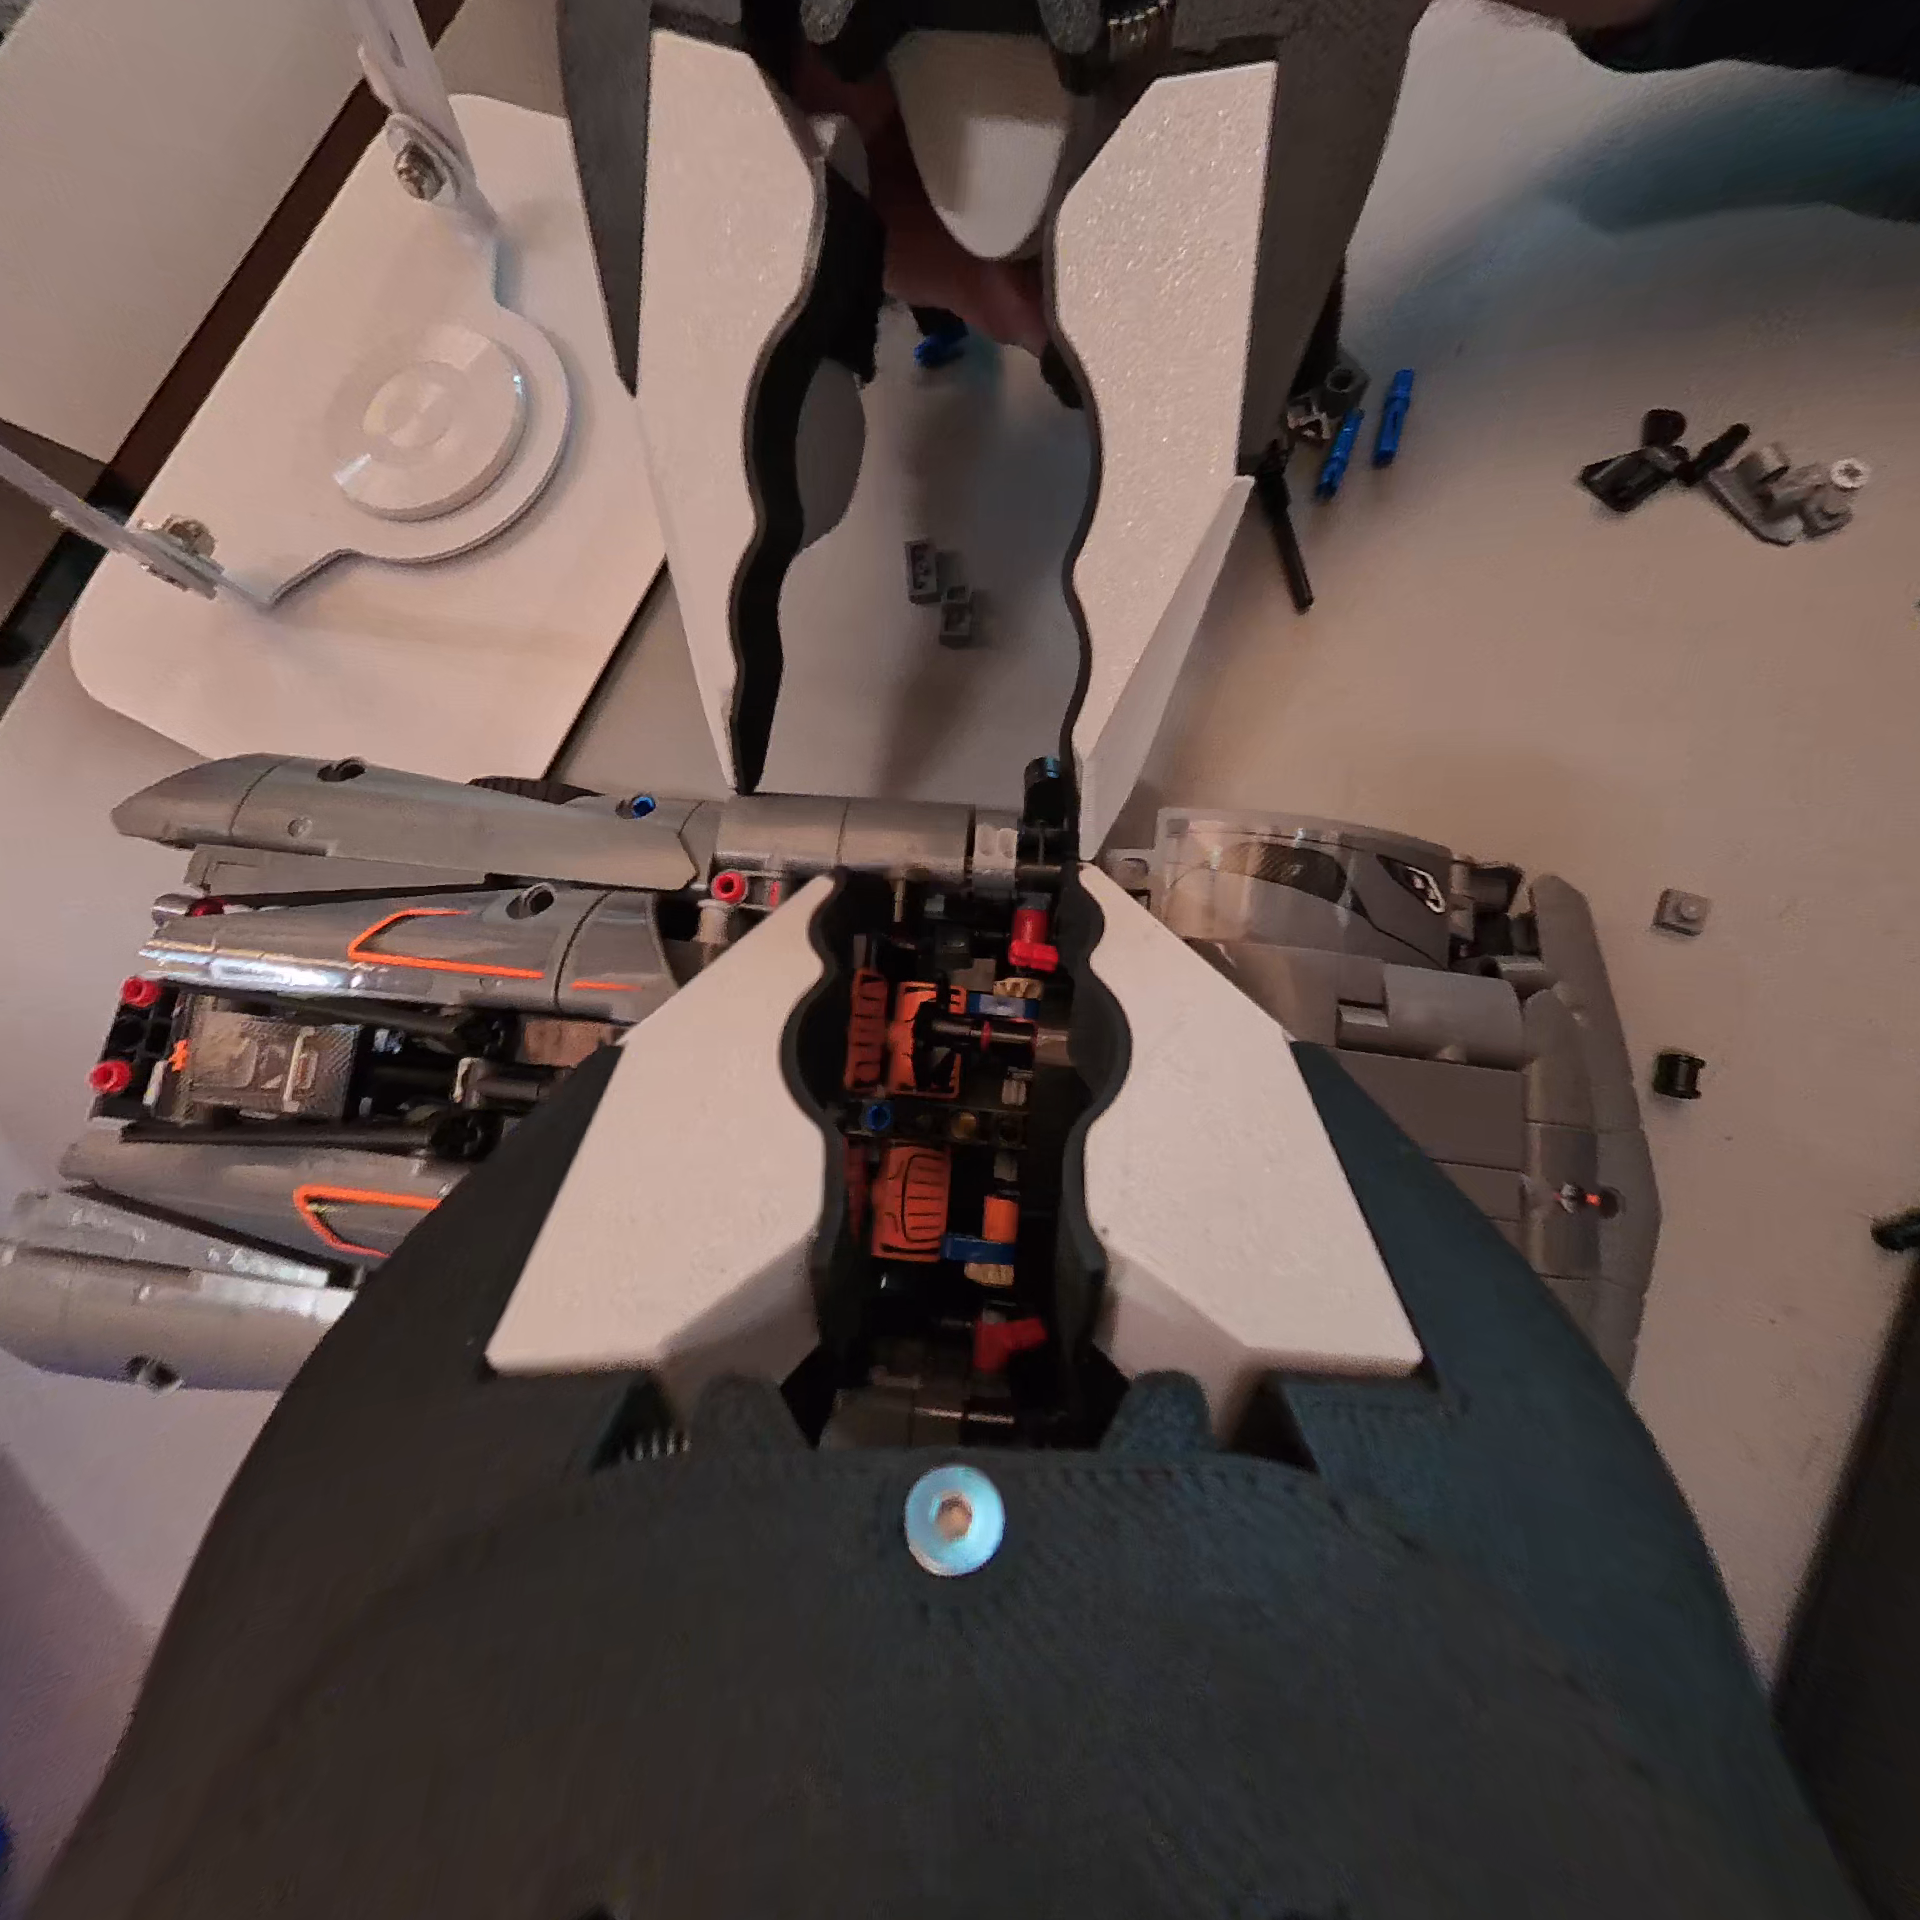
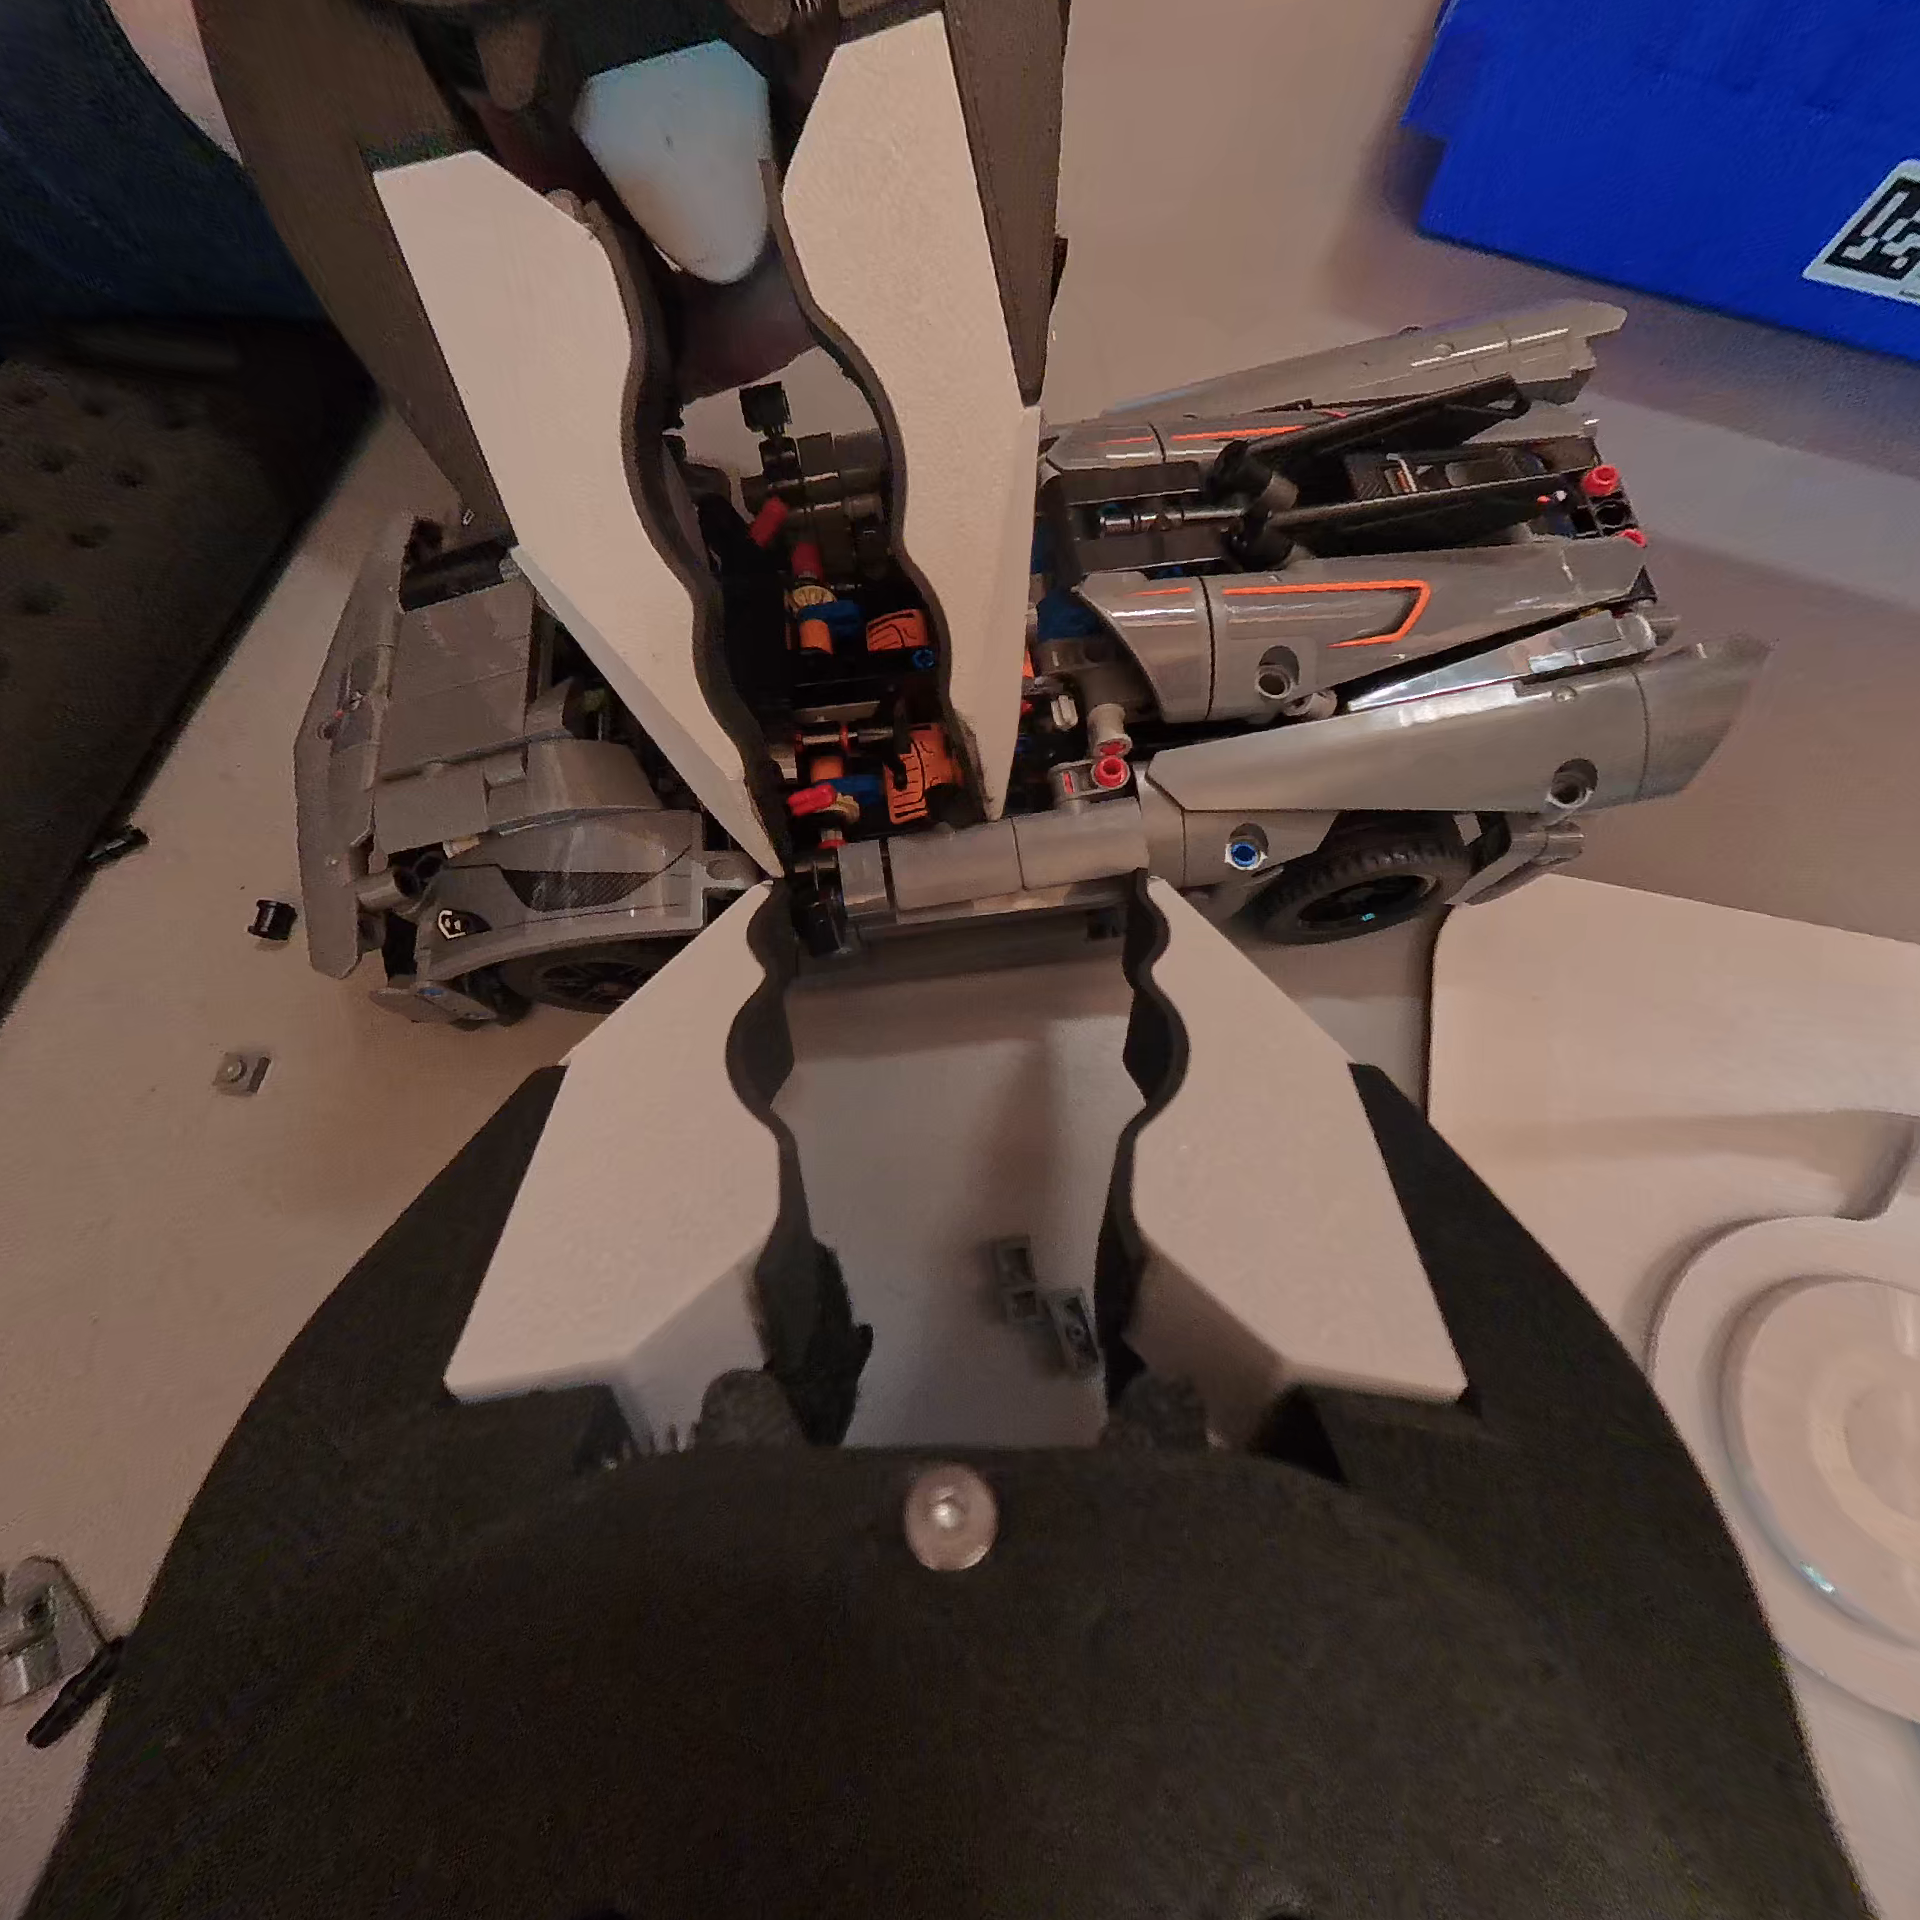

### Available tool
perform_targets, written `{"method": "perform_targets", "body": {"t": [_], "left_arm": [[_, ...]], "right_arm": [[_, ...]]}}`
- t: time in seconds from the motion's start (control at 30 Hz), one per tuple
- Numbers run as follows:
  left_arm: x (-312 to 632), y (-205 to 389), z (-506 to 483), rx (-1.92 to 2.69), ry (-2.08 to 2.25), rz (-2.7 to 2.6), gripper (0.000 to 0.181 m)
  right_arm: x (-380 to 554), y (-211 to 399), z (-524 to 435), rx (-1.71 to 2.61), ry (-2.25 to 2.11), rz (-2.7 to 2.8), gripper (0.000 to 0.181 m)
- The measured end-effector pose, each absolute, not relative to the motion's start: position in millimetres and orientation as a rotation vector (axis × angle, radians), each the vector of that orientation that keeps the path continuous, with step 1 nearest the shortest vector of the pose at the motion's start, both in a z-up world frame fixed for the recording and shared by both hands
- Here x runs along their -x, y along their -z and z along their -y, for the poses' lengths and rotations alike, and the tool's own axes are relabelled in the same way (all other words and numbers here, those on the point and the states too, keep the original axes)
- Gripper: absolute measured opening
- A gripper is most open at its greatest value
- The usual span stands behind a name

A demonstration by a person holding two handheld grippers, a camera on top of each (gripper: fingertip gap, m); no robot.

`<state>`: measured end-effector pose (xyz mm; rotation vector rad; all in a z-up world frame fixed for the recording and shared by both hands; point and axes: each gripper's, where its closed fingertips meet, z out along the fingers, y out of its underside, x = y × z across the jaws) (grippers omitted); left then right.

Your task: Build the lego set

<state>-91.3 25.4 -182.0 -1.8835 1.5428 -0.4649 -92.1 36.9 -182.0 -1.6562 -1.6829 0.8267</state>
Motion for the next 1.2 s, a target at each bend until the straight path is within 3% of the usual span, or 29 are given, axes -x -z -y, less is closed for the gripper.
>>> {"method": "perform_targets", "body": {"t": [1.2], "left_arm": [[90.1,185.1,-25.7,1.922,0.45,-1.556,0.029]], "right_arm": [[92.4,186.4,-34.7,1.667,-0.819,1.691,0.054]]}}
